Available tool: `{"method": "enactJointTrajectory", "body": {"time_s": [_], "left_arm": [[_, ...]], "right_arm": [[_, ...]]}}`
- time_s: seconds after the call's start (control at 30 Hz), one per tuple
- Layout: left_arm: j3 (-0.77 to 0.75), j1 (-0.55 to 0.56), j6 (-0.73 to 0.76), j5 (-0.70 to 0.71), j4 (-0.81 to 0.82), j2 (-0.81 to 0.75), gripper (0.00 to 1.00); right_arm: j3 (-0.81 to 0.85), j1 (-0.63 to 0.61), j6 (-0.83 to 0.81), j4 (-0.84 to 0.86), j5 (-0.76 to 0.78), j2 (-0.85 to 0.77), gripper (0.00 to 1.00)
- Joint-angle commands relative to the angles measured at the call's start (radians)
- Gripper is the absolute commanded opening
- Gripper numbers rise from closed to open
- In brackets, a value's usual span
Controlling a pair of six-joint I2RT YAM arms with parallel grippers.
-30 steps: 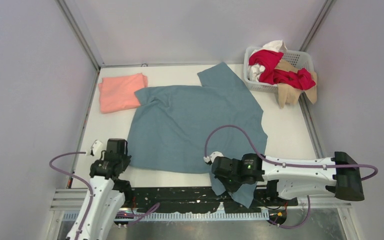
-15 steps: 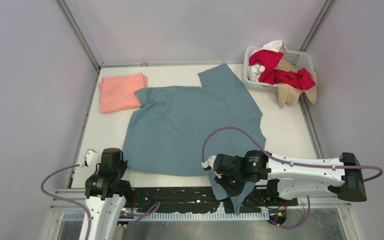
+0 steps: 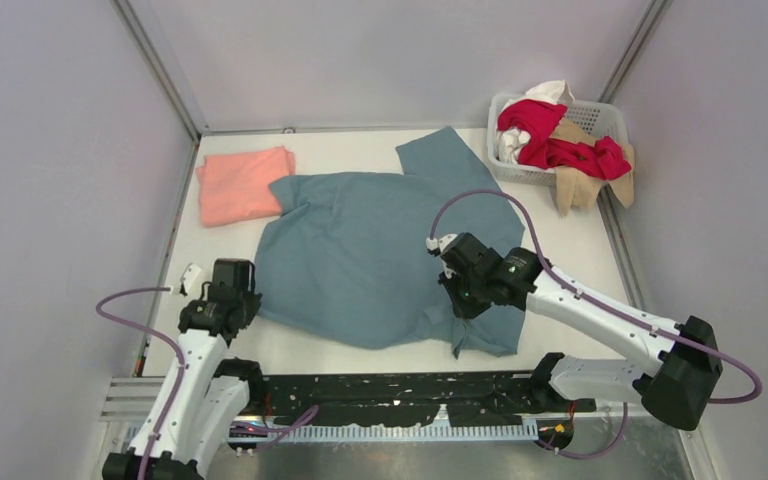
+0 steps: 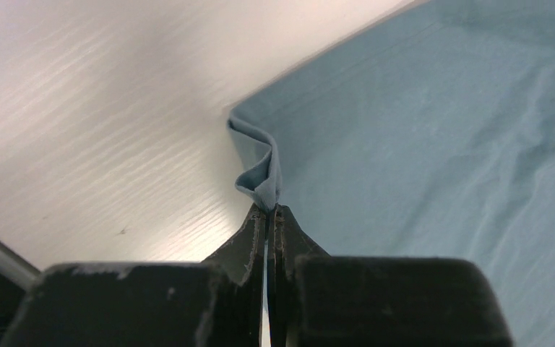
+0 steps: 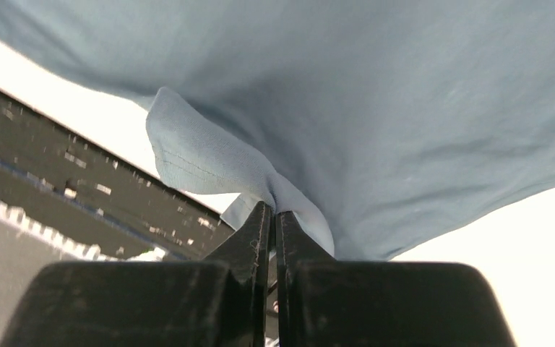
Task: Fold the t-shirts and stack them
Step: Fold the flattened tshirt in 1/3 of the way
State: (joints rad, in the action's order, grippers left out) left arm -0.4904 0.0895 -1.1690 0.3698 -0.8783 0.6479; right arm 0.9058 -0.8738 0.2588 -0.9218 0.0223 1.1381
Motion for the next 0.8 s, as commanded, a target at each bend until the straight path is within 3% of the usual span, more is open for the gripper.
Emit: {"method": "enactJointTrajectory", "body": {"time_s": [0.0, 0.27, 0.77], "left_arm": [[-0.109, -0.005, 0.015, 0.03, 0.152, 0.142, 0.0], [-0.23, -0.008, 0.033, 0.065, 0.201, 0.389, 0.0], [-0.373, -0.027, 0.071, 0.043, 0.291, 0.666, 0.0]], "right_arm": [[0.1, 0.091, -0.058, 0.077, 0.1, 0.054, 0.06], [0.248, 0.218, -0.194, 0.13, 0.152, 0.177, 0.06], [0.435, 0.348, -0.354, 0.178, 0.161, 0.412, 0.06]]}}
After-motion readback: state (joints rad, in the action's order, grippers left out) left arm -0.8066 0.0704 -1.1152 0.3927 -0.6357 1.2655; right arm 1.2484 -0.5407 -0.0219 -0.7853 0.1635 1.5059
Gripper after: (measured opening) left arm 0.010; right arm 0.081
